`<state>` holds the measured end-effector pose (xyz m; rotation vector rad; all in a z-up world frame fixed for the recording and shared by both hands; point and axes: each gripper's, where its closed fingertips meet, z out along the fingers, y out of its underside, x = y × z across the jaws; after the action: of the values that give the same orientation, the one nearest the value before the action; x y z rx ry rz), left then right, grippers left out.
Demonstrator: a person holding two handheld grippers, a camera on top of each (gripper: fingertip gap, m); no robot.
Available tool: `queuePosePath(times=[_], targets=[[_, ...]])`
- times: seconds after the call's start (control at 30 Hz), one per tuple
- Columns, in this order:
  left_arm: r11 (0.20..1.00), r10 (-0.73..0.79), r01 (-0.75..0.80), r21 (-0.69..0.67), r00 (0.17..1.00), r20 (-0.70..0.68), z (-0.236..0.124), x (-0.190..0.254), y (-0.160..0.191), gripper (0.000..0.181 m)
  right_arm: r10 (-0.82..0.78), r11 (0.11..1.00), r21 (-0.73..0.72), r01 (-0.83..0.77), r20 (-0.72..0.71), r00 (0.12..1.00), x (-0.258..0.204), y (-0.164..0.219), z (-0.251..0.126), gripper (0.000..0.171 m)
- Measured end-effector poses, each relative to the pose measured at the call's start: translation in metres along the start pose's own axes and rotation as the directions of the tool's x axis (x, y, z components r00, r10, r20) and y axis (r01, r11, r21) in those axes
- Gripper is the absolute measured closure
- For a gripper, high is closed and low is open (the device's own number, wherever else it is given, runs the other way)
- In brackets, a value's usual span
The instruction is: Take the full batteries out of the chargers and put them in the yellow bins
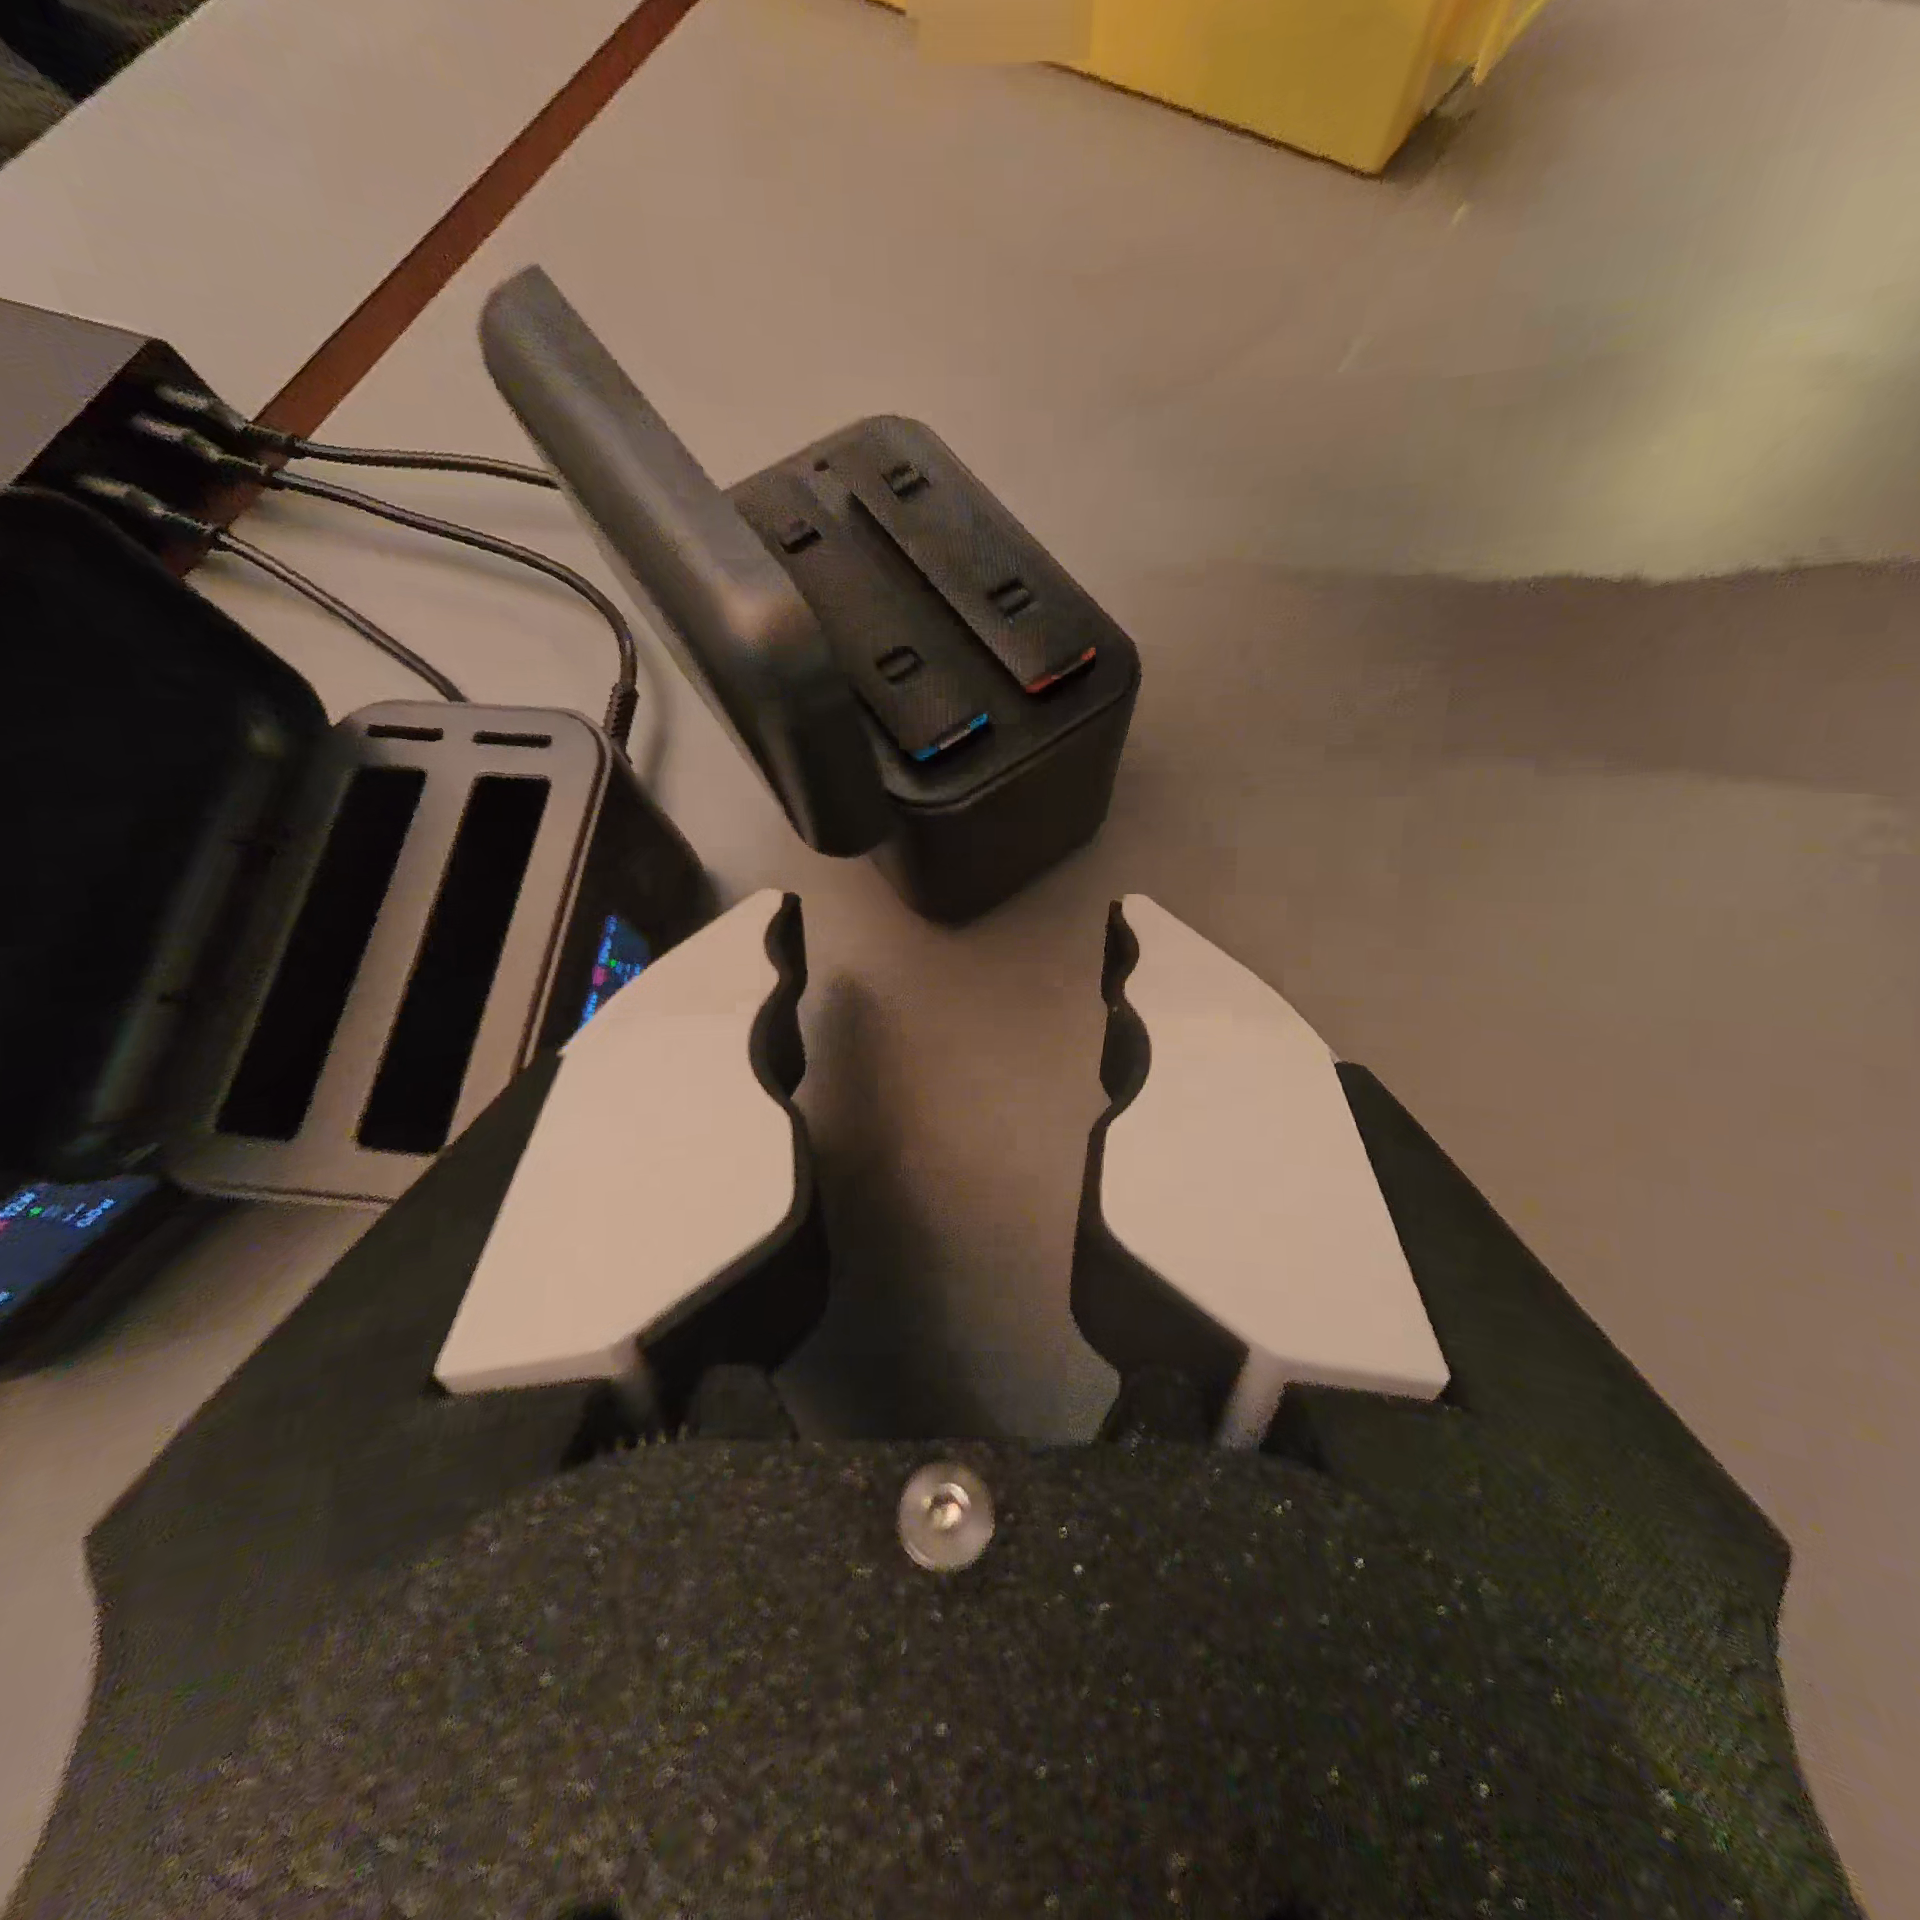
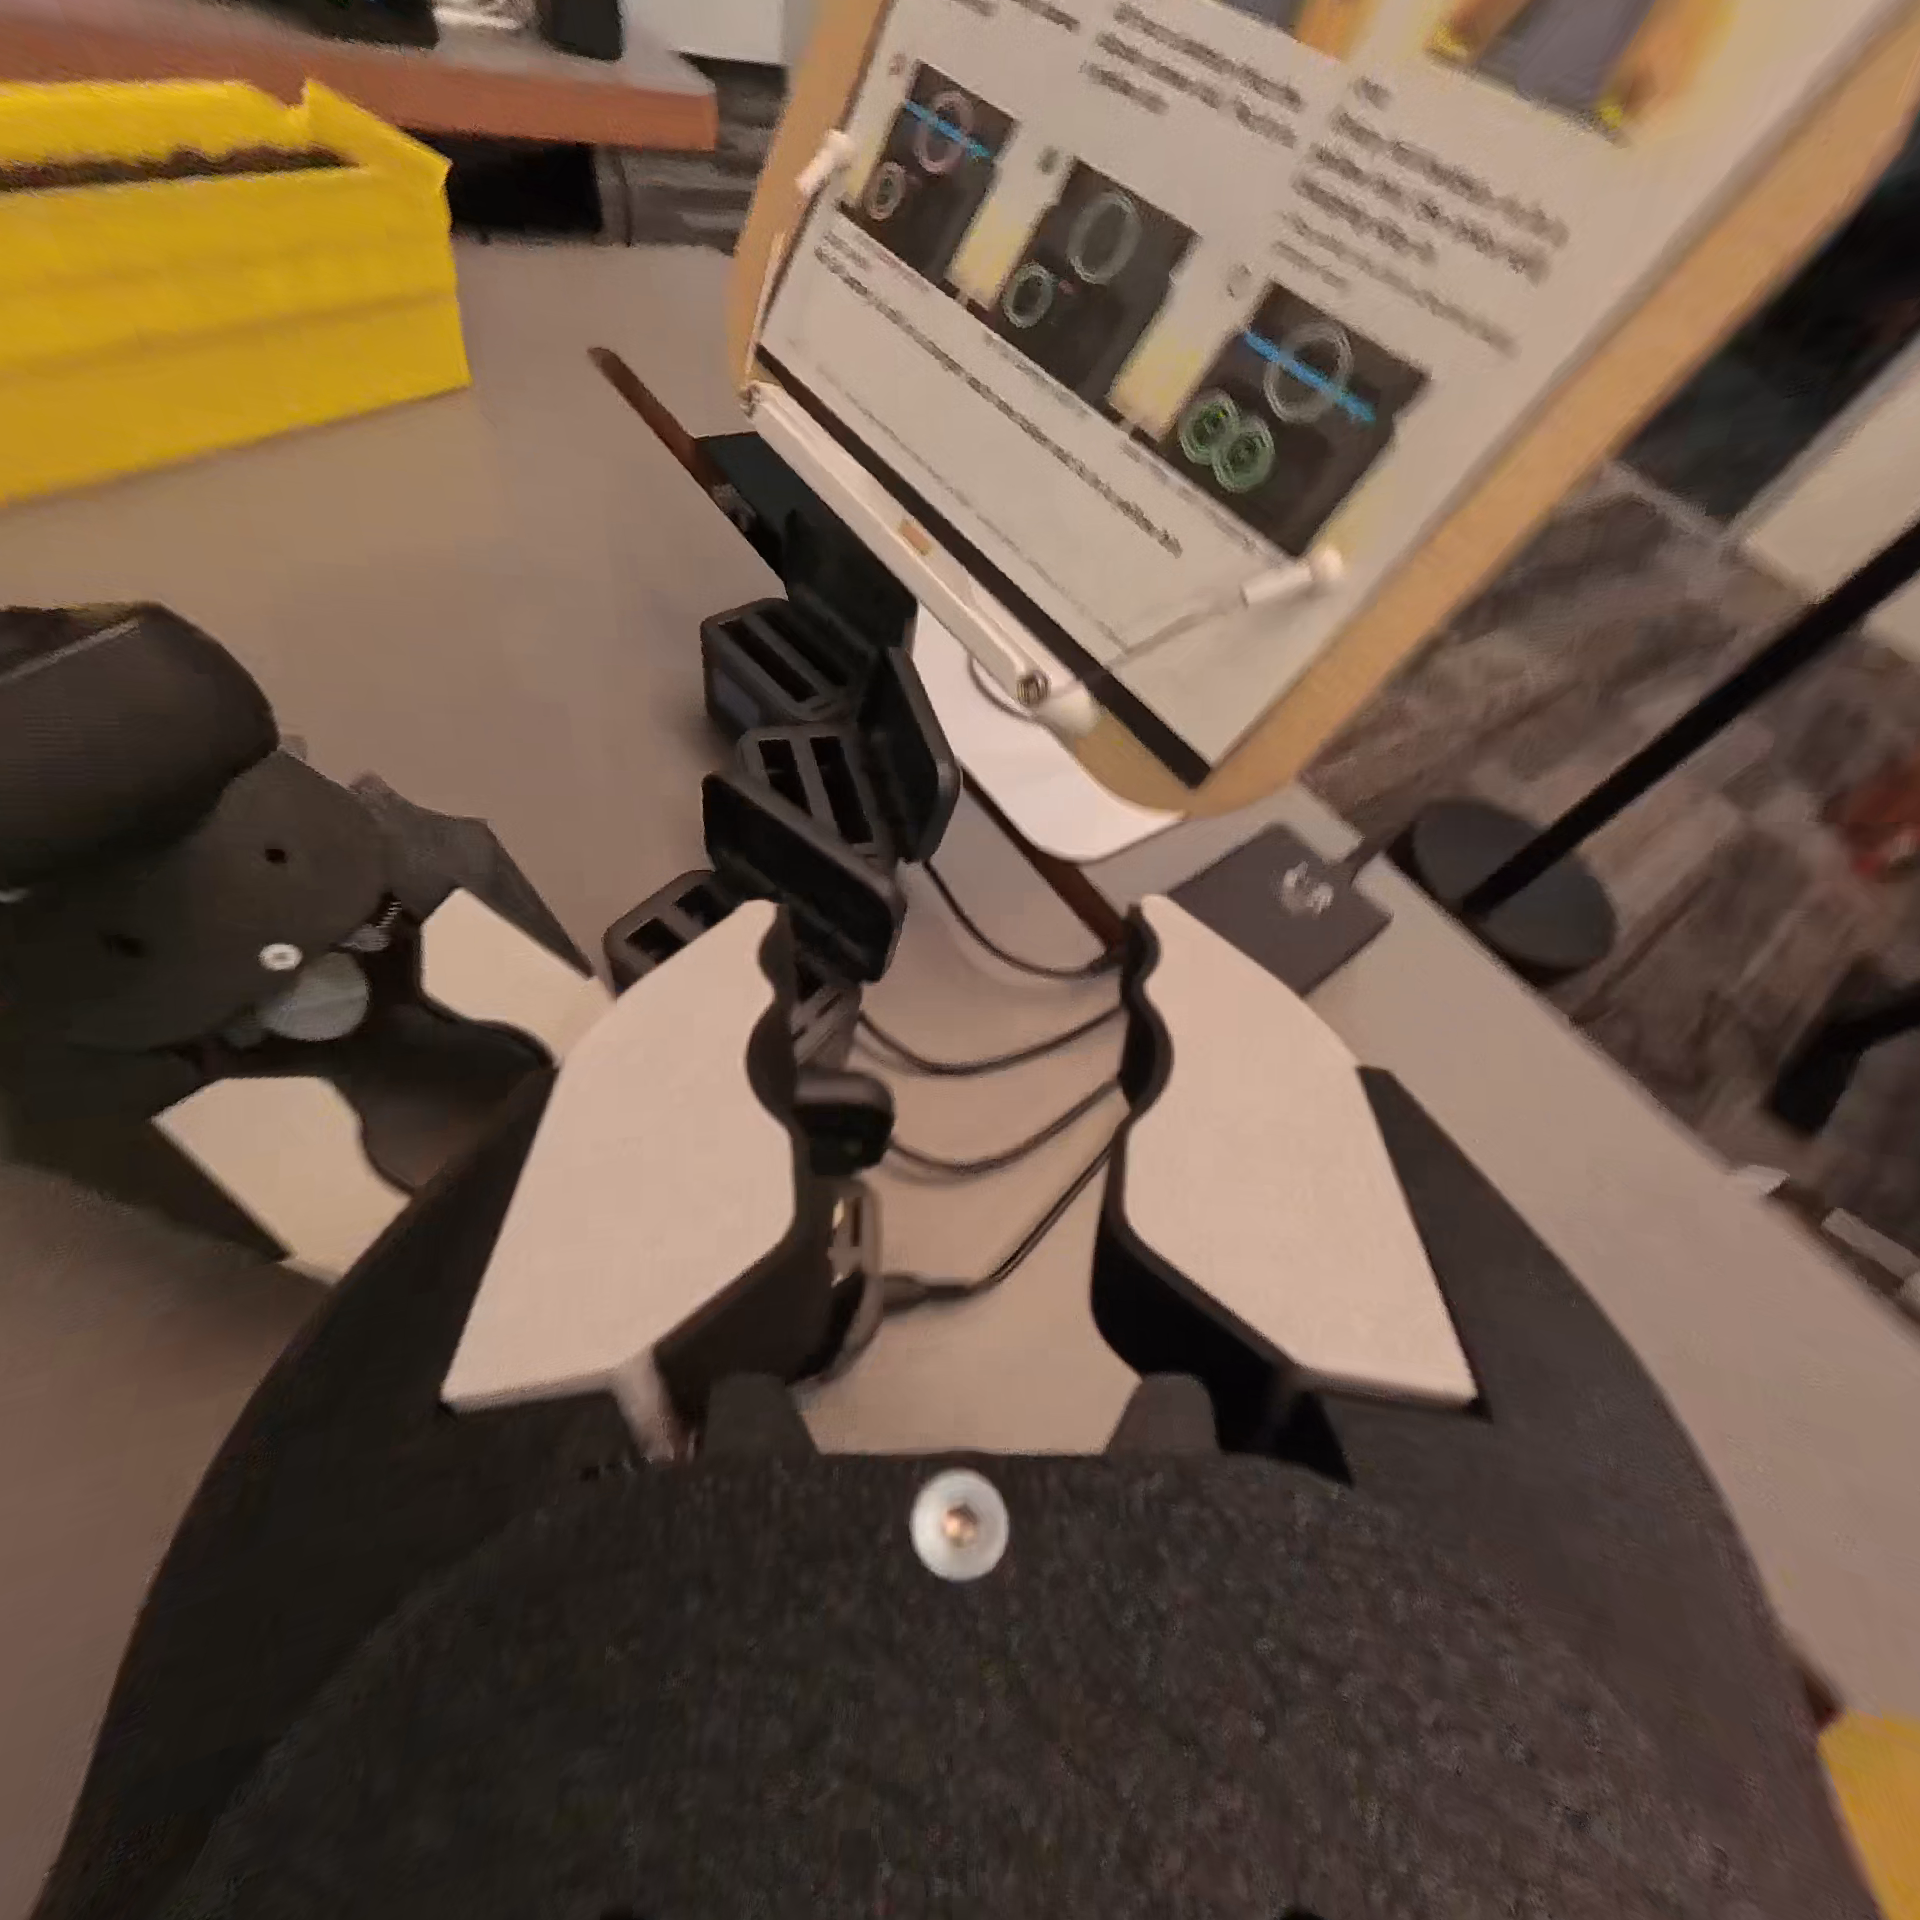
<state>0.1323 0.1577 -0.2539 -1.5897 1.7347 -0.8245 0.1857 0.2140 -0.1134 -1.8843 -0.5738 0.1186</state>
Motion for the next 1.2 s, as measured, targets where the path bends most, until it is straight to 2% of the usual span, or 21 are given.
queuePosePath(times=[0.13,0.23,0.3,0.4,0.5,0.73,0.83,0.97,1.07,1.2], targets=[[0.998,-0.061,0.061,0.003,0.998,0.024,0.002,0.002,-0.004,0.118,0.241,0.969,-0.070,-0.239,0.029,0.970,-0.009,0.043,-0.019,0.093],[0.996,-0.094,0.094,0.009,0.994,0.050,0.007,0.008,-0.009,0.111,0.325,0.938,-0.147,-0.314,0.052,0.944,-0.021,0.081,-0.018,0.086],[0.994,-0.112,0.112,0.004,0.990,0.082,0.010,0.010,-0.009,0.107,0.340,0.929,-0.200,-0.310,0.136,0.931,-0.039,0.100,-0.015,0.075],[0.992,-0.121,0.122,-0.006,0.985,0.123,0.017,0.012,-0.006,0.100,0.219,0.960,-0.215,-0.179,0.175,0.960,-0.052,0.120,-0.008,0.061],[0.993,-0.108,0.113,-0.023,0.979,0.174,0.023,0.010,-0.004,0.098,0.144,0.978,-0.174,-0.118,0.139,0.980,-0.055,0.119,-0.002,0.070],[0.992,-0.111,0.121,-0.022,0.959,0.262,0.030,0.003,-0.010,0.106,0.160,0.967,-0.212,-0.144,0.060,0.985,-0.055,0.125,0.010,0.085],[0.991,-0.122,0.133,-0.020,0.953,0.278,0.029,-0.003,-0.008,0.112,0.196,0.956,-0.217,-0.196,-0.020,0.980,-0.051,0.124,0.014,0.085],[0.989,-0.140,0.148,-0.007,0.947,0.290,0.026,-0.011,-0.008,0.114,0.287,0.922,-0.202,-0.331,-0.219,0.933,-0.043,0.125,0.018,0.086],[0.989,-0.136,0.148,-0.017,0.944,0.301,0.026,-0.016,-0.006,0.118,0.307,0.916,-0.180,-0.359,-0.265,0.914,-0.043,0.123,0.021,0.087],[0.986,-0.154,0.166,-0.013,0.943,0.294,0.026,-0.018,-0.005,0.119,0.309,0.918,-0.176,-0.355,-0.243,0.919,-0.043,0.122,0.020,0.087]])
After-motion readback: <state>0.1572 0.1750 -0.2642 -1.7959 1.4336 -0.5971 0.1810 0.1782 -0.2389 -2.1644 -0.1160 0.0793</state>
